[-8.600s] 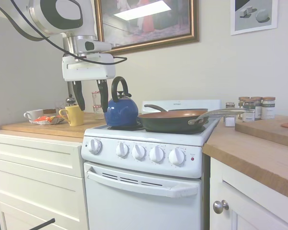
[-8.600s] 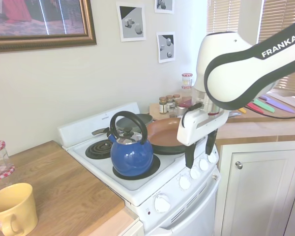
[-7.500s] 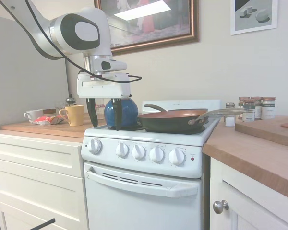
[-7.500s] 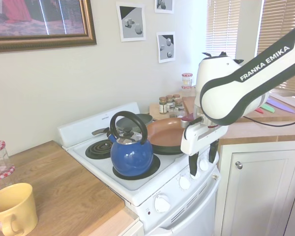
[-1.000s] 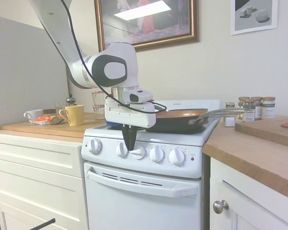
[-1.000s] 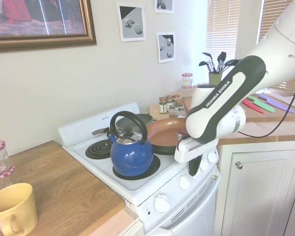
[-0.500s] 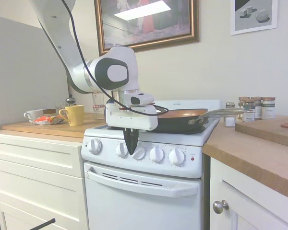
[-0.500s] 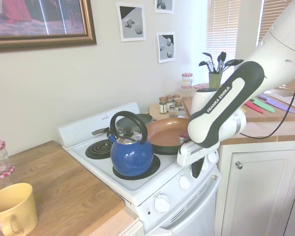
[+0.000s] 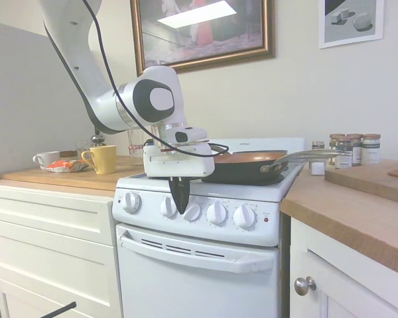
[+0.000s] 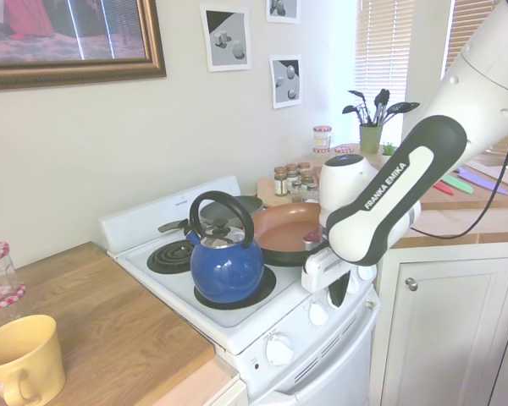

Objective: Turn on the stove on the top left

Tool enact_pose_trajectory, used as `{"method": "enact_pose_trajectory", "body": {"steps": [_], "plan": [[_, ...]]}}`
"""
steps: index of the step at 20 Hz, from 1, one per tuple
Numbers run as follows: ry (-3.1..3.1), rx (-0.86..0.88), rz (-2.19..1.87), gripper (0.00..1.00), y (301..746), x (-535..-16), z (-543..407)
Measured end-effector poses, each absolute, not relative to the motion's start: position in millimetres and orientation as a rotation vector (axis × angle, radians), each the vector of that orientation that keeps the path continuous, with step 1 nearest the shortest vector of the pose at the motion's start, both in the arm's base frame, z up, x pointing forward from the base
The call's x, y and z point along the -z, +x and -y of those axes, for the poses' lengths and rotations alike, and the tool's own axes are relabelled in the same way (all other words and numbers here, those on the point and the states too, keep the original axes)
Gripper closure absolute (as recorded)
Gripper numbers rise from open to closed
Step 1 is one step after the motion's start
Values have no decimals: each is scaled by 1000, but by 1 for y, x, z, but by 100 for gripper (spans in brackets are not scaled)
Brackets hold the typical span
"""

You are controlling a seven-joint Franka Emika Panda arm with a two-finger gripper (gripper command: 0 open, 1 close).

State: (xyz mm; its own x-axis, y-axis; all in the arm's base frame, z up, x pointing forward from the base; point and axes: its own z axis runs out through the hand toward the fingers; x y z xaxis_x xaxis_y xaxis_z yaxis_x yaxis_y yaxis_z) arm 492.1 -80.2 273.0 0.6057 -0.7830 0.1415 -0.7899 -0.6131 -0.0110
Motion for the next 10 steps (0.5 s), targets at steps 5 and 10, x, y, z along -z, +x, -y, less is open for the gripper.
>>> {"method": "enact_pose_trajectory", "body": {"steps": [5, 10], "plan": [[2832, -209, 1338, 100, 491, -289, 80], [2872, -228, 1327, 100, 478, -309, 78]]}}
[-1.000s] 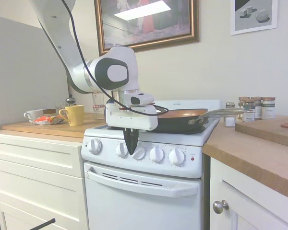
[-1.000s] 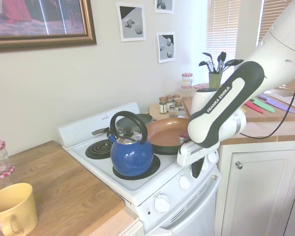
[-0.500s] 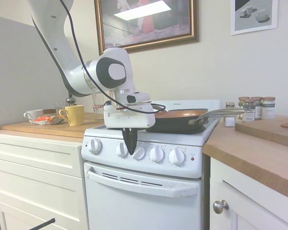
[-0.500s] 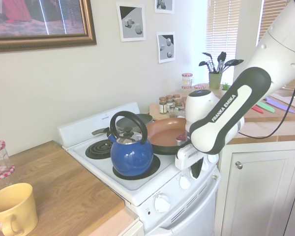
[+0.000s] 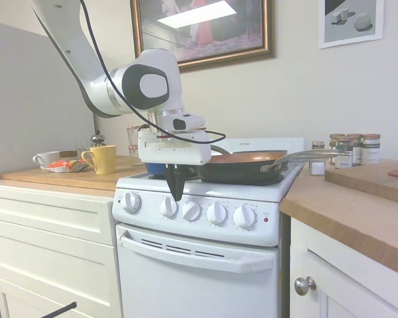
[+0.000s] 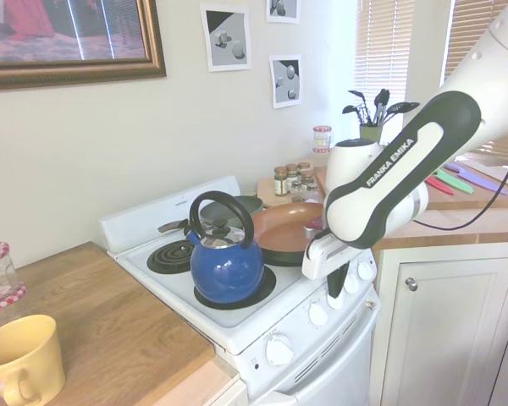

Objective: Turn on the stove on the top left

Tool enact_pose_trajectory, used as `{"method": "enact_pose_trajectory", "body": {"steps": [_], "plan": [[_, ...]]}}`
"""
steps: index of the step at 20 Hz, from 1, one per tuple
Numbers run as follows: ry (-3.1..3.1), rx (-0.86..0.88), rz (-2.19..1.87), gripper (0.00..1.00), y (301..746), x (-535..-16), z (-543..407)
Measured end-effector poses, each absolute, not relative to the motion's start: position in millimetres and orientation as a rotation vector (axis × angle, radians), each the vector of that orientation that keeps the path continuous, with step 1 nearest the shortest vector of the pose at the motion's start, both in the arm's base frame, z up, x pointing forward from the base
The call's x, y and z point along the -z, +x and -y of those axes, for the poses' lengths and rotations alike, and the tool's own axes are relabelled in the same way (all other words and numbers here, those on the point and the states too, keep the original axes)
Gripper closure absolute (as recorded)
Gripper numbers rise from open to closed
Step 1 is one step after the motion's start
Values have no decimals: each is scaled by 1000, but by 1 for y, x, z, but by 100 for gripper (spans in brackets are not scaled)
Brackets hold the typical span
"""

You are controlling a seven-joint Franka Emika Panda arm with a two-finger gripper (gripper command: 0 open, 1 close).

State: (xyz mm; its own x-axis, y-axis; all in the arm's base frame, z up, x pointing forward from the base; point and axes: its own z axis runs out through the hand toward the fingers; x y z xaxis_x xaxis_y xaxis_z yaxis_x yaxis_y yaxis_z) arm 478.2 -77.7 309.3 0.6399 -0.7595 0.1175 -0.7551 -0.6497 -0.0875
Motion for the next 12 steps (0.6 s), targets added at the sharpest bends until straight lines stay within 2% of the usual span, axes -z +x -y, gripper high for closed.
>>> {"method": "enact_pose_trajectory", "body": {"steps": [1, 12], "plan": [[-2821, 218, -1294, 0, 474, -314, 78], [-2801, 210, -1289, 0, 449, -339, 75]]}}
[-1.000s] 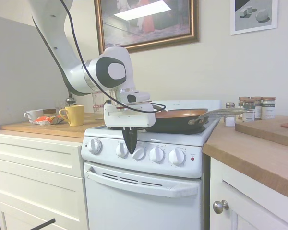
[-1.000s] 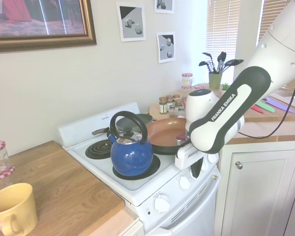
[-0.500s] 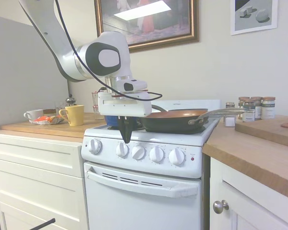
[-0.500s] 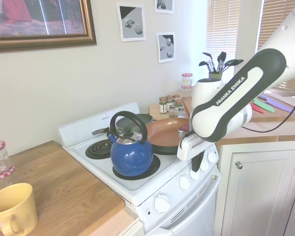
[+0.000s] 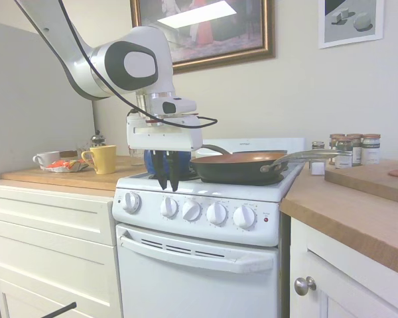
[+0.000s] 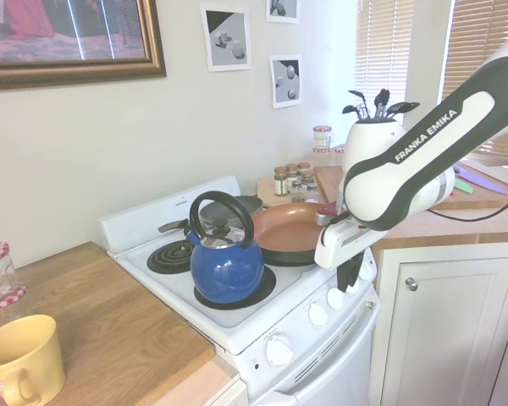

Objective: Turn on the stove on the top left

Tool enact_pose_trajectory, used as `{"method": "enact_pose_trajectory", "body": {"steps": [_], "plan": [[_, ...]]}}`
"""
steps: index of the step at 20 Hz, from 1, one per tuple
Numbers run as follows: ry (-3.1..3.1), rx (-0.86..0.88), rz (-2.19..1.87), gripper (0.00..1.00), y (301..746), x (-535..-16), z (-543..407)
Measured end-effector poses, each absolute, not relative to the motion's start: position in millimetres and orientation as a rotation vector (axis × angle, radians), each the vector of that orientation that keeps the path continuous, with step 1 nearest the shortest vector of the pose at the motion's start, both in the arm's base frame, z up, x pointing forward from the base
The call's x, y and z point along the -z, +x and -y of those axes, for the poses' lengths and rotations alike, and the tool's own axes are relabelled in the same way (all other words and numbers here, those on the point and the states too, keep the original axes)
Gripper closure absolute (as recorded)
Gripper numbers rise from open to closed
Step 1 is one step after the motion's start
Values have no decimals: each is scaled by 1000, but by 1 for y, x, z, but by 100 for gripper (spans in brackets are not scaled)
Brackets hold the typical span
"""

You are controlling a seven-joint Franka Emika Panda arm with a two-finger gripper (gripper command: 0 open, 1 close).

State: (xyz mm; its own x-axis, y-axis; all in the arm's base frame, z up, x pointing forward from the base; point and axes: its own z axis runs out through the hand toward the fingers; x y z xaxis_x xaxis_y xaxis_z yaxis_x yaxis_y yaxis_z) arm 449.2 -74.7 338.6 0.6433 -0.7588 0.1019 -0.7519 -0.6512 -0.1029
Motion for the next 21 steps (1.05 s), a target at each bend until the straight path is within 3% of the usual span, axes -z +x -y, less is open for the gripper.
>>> {"method": "enact_pose_trajectory", "body": {"steps": [21], "plan": [[-2786, 199, -1287, 0, 449, -342, 69]]}}
